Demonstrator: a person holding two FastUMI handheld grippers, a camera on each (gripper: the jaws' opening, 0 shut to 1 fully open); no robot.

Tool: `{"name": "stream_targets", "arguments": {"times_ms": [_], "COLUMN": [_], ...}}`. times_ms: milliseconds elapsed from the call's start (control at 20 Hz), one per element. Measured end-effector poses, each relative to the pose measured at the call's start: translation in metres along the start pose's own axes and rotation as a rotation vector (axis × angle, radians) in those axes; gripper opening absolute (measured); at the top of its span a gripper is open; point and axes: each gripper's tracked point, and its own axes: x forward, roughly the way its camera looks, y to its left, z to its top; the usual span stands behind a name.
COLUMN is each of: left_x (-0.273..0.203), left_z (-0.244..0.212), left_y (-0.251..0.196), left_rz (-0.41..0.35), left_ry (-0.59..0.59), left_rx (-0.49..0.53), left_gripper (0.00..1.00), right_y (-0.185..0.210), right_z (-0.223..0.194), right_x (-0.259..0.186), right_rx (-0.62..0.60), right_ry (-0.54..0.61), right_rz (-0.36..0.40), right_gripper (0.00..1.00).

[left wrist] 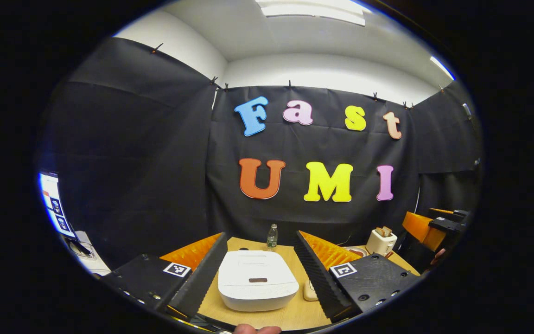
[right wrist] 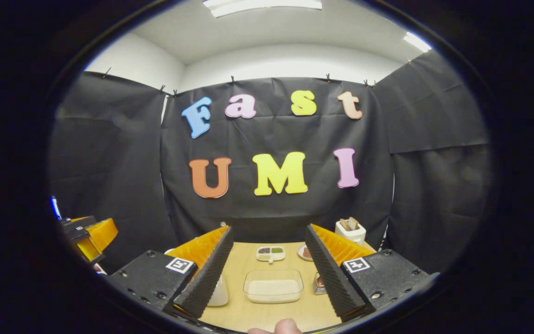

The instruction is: Close the left gripper, press the button to open the rice cooker; take a wooden spoon from the chopstick holder with the right hand, scoop a spoonful of rice and pour it into the rice cooker, then put the wooden spoon back into the chopstick holder.

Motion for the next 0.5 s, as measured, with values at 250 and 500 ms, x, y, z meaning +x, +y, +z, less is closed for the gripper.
{"name": "stream_targets", "arguments": {"times_ms": [250,500], "left_x": [0.003,0.006], "left_z": [-0.004,-0.014], "left_y": [-0.002,-0.009], "left_rz": [0.002,-0.011], "left_ry": [0.012,0.038], "left_rx": [0.004,0.007], "left_gripper": [0.94,0.94], "right_y": [0.001,-0.008], "right_z": [-0.002,-0.005], "right_x": [0.005,0.01], "right_rx": [0.0,0.002], "right_ry": [0.001,0.017], "right_rz": [0.02,0.017], "right_gripper": [1.0,1.0]}}
